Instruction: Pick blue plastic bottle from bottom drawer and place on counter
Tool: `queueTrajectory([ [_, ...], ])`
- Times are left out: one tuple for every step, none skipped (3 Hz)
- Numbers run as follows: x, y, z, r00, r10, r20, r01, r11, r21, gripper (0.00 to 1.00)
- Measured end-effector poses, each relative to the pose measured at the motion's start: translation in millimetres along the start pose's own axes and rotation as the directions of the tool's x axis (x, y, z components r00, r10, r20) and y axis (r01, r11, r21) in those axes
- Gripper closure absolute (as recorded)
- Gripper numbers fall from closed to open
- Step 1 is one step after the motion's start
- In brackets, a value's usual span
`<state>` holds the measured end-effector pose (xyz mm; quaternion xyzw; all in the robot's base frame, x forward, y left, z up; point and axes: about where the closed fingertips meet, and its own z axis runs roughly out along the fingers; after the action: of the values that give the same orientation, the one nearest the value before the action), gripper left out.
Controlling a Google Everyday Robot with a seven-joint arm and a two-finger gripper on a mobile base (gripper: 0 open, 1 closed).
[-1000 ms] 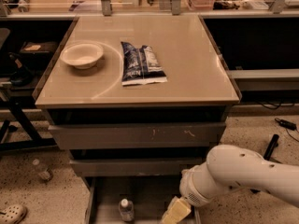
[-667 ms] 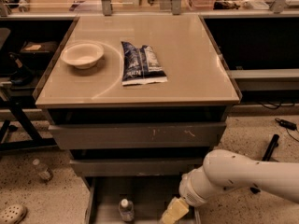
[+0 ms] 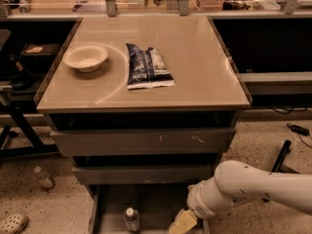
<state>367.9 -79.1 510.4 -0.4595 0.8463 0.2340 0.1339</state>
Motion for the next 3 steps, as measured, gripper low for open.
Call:
queueTrajectory([
  [-21.2,-11.3,16.8,0.988,-0.032,0.154,0.038,0.9986,-0.036,0.00],
  [-39.3,-20.1,41.6,0.945,-0.107,0.309,0.134,0.9885,-0.069,0.00],
  [-34.8,-16.6,57.9,0.936,-0.129,0.327,0.165,0.9824,-0.087,0.00],
])
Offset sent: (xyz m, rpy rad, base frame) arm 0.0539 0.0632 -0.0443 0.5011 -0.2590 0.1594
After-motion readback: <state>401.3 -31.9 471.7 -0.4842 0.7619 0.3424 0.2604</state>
